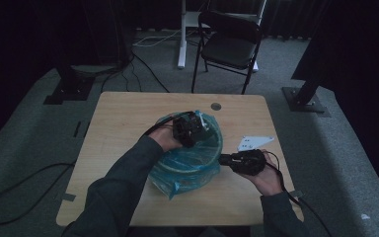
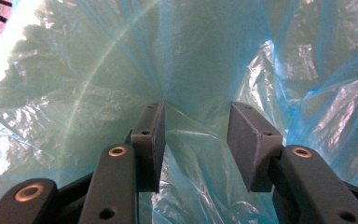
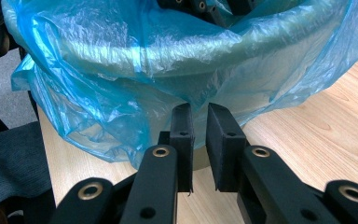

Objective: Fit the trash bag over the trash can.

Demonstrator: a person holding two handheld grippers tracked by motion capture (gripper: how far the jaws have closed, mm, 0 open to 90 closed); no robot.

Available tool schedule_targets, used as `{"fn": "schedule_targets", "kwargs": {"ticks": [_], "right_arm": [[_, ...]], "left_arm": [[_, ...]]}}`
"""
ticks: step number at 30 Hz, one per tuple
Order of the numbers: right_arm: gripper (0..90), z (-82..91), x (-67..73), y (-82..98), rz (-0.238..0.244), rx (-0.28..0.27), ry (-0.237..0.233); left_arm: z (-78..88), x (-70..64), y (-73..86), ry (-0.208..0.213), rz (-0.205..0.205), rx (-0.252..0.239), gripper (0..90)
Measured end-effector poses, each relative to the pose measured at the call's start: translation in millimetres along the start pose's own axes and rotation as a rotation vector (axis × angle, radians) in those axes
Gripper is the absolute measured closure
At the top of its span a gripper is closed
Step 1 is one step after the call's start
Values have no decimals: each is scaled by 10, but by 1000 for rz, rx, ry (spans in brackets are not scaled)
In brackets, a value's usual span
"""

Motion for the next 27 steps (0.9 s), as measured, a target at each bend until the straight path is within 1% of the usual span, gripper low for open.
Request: {"fn": "schedule_targets", "kwargs": {"ticks": [6,16,20,27], "right_arm": [[808,6,-3,0,-1,0,0],[806,10,-6,0,-4,-1,0],[794,19,-11,0,-7,-3,2],[749,24,-30,5,-13,-5,10]], "left_arm": [[-29,-9,6,-5,-12,25,562],[-29,-16,9,-2,-17,35,557],[20,-9,-4,-9,-12,-9,554],[165,29,-19,-12,21,-106,548]]}}
Point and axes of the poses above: each handheld gripper's, and its own axes: z roughly backward along the jaws, y roughly out of its underside, x roughly to its left, the point moved 6 cm from there along -z, roughly forward along the jaws, and after that the axes turned 12 degrees about y, right-handed, at the moved point
